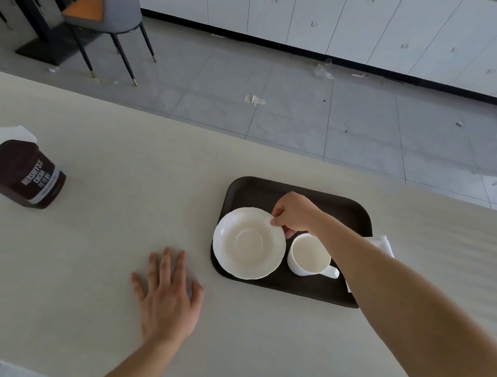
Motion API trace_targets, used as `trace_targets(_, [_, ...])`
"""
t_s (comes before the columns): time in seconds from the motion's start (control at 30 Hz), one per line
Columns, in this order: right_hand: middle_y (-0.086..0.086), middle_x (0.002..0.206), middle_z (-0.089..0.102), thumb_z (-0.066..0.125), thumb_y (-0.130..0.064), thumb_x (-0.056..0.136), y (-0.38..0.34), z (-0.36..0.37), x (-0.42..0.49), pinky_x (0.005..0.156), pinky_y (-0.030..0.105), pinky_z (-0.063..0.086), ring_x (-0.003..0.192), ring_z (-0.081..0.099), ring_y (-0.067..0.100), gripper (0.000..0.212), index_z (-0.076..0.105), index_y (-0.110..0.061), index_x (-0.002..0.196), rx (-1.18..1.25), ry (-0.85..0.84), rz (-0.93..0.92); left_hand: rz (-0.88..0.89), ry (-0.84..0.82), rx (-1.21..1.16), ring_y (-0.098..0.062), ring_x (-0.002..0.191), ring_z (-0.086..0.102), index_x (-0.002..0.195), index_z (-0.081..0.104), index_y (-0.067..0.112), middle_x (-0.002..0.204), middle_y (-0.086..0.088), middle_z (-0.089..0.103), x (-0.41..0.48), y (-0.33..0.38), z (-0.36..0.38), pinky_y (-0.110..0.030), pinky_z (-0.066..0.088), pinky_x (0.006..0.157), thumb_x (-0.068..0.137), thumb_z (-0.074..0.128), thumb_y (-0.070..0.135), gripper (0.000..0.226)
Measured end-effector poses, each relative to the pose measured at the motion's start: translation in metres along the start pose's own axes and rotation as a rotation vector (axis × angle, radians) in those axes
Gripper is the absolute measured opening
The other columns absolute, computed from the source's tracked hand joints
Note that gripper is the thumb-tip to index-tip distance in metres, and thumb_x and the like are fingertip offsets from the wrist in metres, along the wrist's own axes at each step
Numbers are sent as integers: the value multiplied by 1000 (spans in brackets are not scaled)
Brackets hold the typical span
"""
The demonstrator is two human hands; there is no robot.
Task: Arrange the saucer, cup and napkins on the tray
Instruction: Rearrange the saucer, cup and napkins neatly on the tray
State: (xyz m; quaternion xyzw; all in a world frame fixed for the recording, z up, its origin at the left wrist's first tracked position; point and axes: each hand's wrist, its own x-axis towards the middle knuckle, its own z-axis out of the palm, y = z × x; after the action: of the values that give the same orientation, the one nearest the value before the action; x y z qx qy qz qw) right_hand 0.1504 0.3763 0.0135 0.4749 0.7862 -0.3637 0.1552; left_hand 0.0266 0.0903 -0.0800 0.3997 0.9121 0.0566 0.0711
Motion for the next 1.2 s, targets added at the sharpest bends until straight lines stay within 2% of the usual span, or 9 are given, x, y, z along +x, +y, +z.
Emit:
trace_targets(0.37, [11, 90, 76, 70, -10, 89, 8, -4, 13, 82, 39, 61, 68, 76, 24, 11, 73, -10, 99, 207, 50, 59, 7, 2, -4, -32, 148, 25, 146, 42, 17, 157, -9, 36, -1, 1, -2, -63, 12, 117, 86, 32, 45, 67])
trace_targets(0.53, [12, 92, 74, 72, -6, 86, 17, -8, 19, 76, 41, 63, 67, 76, 25, 12, 71, -8, 98, 363, 130, 108, 3, -2, 7, -32, 148, 26, 146, 42, 18, 156, -9, 37, 0, 1, -2, -64, 15, 117, 85, 33, 45, 67])
trace_targets(0.8, [15, 90, 73, 73, -2, 85, 24, -9, 22, 76, 43, 63, 70, 75, 30, 9, 67, -10, 87, 510, 174, 154, 8, -5, 23, -32, 147, 26, 146, 43, 18, 156, -9, 37, -1, 0, -2, -64, 14, 117, 85, 35, 45, 66])
trace_targets(0.97, [17, 90, 72, 73, -1, 85, 27, -6, 24, 65, 38, 64, 68, 75, 30, 9, 67, -8, 85, 607, 208, 211, 5, -6, 25, -32, 147, 26, 145, 44, 18, 157, -9, 37, 0, 0, -1, -63, 13, 117, 85, 35, 45, 67])
trace_targets(1.2, [22, 94, 72, 73, 1, 84, 30, -4, 24, 59, 35, 63, 73, 75, 32, 8, 67, -1, 90, 738, 189, 226, 6, 1, 23, -32, 147, 27, 145, 45, 18, 156, -9, 38, 0, 0, -1, -63, 14, 117, 85, 35, 46, 67])
